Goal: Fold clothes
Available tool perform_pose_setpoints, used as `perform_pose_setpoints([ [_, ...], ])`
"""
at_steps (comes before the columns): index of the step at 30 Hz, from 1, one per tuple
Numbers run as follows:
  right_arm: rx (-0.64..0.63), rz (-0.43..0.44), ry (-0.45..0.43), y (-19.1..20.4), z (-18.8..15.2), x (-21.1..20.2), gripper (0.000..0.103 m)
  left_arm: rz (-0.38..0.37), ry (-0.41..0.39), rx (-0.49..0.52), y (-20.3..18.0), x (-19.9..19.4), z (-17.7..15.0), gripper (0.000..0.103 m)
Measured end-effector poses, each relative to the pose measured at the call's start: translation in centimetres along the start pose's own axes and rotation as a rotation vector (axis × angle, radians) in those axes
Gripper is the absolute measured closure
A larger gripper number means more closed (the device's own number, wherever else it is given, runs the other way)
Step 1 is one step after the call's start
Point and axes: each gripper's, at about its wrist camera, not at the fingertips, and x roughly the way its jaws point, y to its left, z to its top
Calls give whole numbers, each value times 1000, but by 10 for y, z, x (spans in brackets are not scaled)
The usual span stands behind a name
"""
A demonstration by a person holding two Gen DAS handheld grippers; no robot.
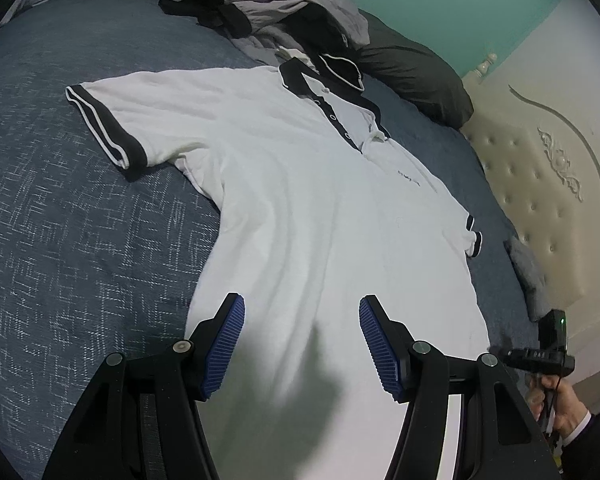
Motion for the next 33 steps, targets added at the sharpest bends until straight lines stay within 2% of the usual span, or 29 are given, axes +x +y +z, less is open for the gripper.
perform_pose_setpoints([
  [1, -9, -12, 6, 1, -2, 1, 86, 2, -4, -2, 1, -2, 1, 39],
  [2, -9, -21, 9, 1, -4, 3, 98, 4, -8, -4, 3, -3, 2, 39],
  [3, -7, -26, 6, 0, -6, 3, 100, 6, -12, -6, 4, -5, 3, 39],
  [7, 26, -16, -52, -7, -7, -8, 101, 25, -36, -21, 13, -19, 6, 39],
  [12, 29, 17, -82, 0, -9, -19, 100, 76, -59, -57, 33, -39, 9, 39],
  [18, 78, 21, -134, -2, -14, -38, 99, 143, -4, -62, 52, -43, 6, 39],
  [22, 110, 76, -212, -3, -20, -47, 99, 170, 31, -46, 54, -32, 12, 39],
  [28, 99, 195, -301, 28, -21, -35, 98, 167, 75, -33, 47, 1, 30, 39],
  [33, 82, 292, -307, 55, -12, -6, 98, 164, 96, -28, 47, 20, 41, 40],
])
